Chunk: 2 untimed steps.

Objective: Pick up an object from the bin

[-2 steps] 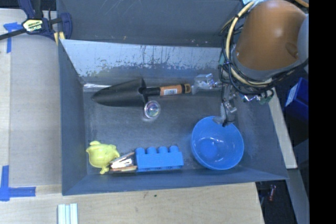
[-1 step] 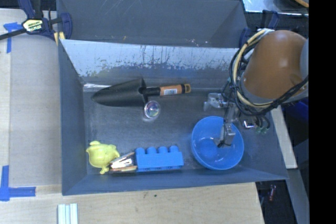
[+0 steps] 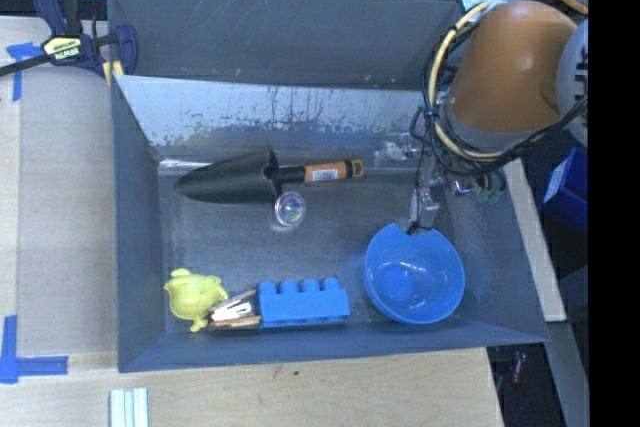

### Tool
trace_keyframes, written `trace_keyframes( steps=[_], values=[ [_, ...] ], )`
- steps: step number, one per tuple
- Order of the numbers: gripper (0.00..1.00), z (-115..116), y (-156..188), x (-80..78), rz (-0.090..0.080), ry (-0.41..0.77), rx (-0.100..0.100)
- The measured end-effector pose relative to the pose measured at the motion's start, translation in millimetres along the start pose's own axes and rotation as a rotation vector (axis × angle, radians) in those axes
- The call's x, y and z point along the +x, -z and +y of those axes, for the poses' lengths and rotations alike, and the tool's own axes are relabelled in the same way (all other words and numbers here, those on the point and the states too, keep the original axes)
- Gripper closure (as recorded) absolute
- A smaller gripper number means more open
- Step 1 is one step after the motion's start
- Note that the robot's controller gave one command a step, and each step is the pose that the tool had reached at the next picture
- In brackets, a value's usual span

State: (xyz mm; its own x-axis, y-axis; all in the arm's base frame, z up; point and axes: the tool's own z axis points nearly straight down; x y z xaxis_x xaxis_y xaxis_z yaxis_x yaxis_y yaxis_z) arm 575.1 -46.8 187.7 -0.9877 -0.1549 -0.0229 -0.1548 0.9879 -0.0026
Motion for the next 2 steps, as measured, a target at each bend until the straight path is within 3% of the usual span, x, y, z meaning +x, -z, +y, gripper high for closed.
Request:
trace_keyframes(
  steps=[1, 2],
  values=[
    [0.0, 12, -84, 54.2, 0.029, 0.007, -0.004],
    [0.0, 5, 20, 28.1, 0.001, 0.031, 0.001]
  ],
)
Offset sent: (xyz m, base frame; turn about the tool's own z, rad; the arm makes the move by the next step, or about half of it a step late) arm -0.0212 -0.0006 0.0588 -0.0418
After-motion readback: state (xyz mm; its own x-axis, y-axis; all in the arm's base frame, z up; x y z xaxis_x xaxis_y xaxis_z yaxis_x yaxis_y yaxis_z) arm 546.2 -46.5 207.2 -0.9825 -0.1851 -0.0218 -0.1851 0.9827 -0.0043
